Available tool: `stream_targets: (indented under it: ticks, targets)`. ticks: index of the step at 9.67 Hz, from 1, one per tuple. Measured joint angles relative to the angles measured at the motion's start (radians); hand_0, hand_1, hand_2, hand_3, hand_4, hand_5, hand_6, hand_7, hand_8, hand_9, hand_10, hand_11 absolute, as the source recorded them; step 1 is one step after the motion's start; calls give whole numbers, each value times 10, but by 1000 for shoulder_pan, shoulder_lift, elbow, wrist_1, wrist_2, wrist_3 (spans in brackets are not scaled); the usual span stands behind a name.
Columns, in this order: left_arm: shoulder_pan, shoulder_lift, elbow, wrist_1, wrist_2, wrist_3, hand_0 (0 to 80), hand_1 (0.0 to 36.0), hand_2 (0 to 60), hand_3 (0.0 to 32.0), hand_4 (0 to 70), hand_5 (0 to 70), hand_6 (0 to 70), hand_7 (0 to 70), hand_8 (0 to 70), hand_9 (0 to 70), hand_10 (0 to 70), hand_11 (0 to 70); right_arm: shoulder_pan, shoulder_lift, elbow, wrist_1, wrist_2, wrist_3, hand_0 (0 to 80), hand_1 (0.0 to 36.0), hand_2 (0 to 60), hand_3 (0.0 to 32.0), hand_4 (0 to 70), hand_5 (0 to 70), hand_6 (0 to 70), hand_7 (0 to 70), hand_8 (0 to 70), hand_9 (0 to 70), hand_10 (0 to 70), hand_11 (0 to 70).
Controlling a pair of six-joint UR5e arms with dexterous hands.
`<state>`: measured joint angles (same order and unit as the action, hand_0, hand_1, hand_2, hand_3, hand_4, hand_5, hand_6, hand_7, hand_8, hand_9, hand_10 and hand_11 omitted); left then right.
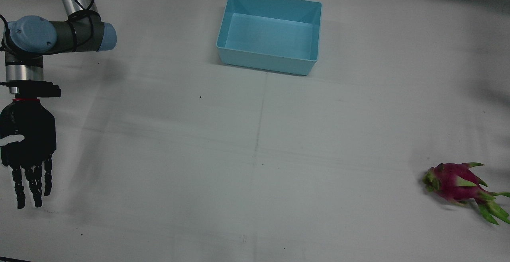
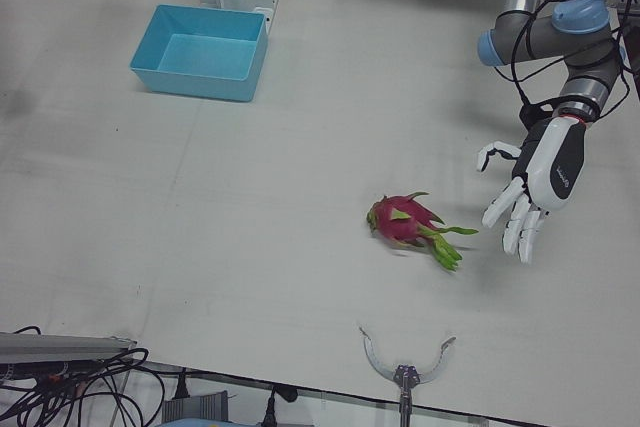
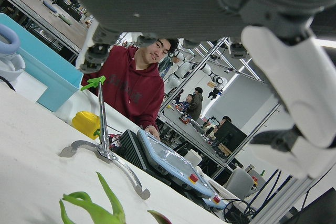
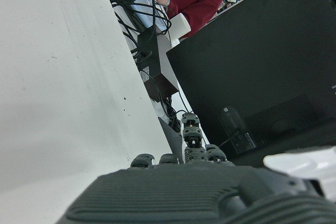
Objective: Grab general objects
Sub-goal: 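Move the left hand down beside the pink dragon fruit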
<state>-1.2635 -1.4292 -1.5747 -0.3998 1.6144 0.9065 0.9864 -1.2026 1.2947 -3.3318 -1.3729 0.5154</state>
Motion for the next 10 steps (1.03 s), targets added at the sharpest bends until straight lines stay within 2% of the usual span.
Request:
stream_targets:
  ticks: [1, 3, 6, 7, 8, 9, 10]
  targets:
    - [5, -1, 0, 1, 0, 4, 520, 343, 600, 320, 0, 0, 0, 0, 0, 0, 0, 0, 0, 0, 0, 0, 0, 0, 0, 0, 0, 0, 0, 0, 0, 0, 0, 0, 0, 0]
    - [33, -20, -6, 61, -5, 79, 530, 360, 600, 320, 0, 0, 0, 0, 0, 0, 0, 0, 0, 0, 0, 0, 0, 0, 0, 0, 0, 0, 0, 0, 0, 0, 0, 0, 0, 0]
    - [88, -71, -14, 178, -18, 172, 523, 352, 600, 320, 0, 0, 0, 0, 0, 0, 0, 0, 0, 0, 0, 0, 0, 0, 0, 0, 0, 0, 0, 0, 0, 0, 0, 0, 0, 0]
    - [97, -79, -15, 194, -19, 187, 508, 289, 479, 320, 0, 0, 0, 0, 0, 0, 0, 0, 0, 0, 0, 0, 0, 0, 0, 0, 0, 0, 0, 0, 0, 0, 0, 0, 0, 0]
    - [122, -94, -15, 212, -19, 196, 497, 235, 324, 320, 0, 0, 0, 0, 0, 0, 0, 0, 0, 0, 0, 0, 0, 0, 0, 0, 0, 0, 0, 0, 0, 0, 0, 0, 0, 0]
    - [167, -129, -13, 252, -18, 201, 499, 251, 378, 320, 0, 0, 0, 0, 0, 0, 0, 0, 0, 0, 0, 0, 0, 0, 0, 0, 0, 0, 0, 0, 0, 0, 0, 0, 0, 0]
    - [209, -163, -13, 293, -19, 204, 497, 236, 330, 320, 0, 0, 0, 0, 0, 0, 0, 0, 0, 0, 0, 0, 0, 0, 0, 0, 0, 0, 0, 0, 0, 0, 0, 0, 0, 0]
